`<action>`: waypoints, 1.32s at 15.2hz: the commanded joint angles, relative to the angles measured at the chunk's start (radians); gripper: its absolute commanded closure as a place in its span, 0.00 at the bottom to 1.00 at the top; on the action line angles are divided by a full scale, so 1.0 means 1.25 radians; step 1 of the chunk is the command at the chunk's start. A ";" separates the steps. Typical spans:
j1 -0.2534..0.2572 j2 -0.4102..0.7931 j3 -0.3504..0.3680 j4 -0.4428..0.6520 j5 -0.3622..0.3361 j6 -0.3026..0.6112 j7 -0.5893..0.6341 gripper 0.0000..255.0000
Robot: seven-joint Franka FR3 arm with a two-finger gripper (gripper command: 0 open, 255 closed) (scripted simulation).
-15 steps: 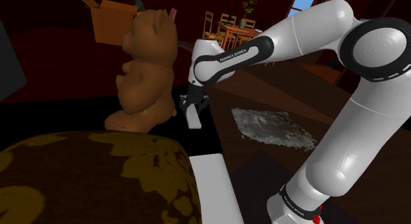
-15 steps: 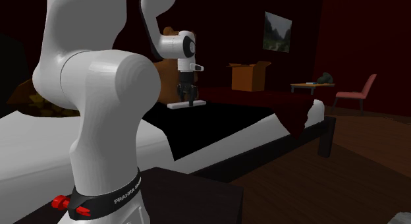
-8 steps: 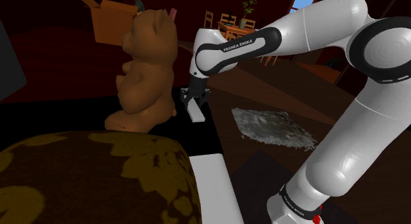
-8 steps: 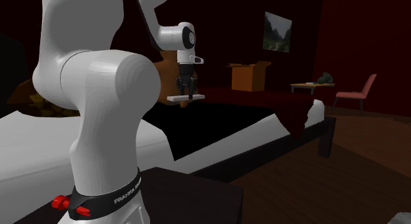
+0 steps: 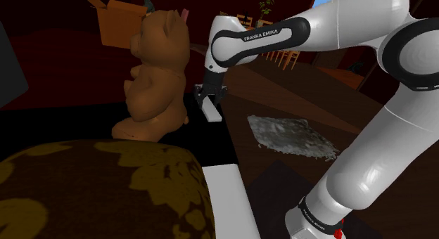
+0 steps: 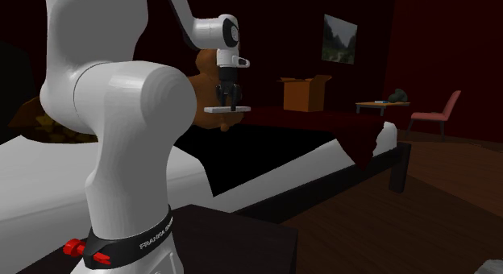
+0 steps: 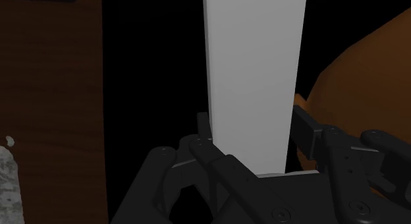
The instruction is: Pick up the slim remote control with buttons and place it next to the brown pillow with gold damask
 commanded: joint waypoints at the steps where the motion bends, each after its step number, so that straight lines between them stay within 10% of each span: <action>1: 0.000 -0.005 0.000 0.016 0.001 -0.021 0.000 1.00; 20: -0.002 -0.037 -0.003 0.187 0.005 -0.222 -0.001 1.00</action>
